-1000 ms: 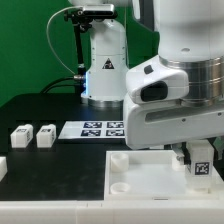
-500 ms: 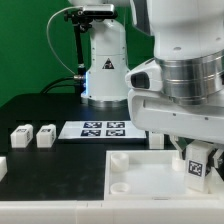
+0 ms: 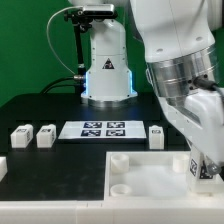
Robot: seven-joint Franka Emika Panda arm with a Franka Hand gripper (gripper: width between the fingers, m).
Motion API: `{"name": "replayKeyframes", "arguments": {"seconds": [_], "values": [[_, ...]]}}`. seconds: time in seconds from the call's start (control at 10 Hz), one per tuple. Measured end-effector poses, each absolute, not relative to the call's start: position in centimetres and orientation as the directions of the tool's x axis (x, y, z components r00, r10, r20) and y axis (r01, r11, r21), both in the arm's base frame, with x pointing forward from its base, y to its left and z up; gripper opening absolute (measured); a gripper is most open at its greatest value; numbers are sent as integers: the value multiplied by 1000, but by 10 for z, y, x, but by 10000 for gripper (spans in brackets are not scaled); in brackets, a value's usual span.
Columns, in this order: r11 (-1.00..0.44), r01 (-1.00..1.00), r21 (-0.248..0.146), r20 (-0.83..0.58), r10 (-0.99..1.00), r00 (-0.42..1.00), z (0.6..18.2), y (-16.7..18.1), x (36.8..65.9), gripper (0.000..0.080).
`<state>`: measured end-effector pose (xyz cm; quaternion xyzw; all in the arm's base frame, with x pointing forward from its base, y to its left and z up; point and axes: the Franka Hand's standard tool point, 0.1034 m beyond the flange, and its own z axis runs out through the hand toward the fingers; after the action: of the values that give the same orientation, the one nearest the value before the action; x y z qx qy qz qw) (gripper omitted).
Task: Assemble one leg
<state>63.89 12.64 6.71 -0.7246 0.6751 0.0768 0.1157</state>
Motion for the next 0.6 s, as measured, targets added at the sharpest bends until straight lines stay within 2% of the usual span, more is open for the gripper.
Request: {"name": "replayKeyframes", "arguments": {"seconds": [0.1, 0.2, 0.3, 0.4, 0.5, 0.6], "values": [[-96, -993, -73, -265, -958, 112, 67, 127, 639, 394], [-158, -983, -90, -260, -949, 176, 67, 127, 639, 534], [-278, -953, -121, -243, -922, 300, 66, 123, 639, 534], [-474, -869, -139, -208, -844, 494, 67, 121, 637, 636], [-623, -771, -134, -174, -751, 637, 70, 124, 635, 636], [-705, -692, -158, -155, -674, 722, 69, 124, 636, 646]]}}
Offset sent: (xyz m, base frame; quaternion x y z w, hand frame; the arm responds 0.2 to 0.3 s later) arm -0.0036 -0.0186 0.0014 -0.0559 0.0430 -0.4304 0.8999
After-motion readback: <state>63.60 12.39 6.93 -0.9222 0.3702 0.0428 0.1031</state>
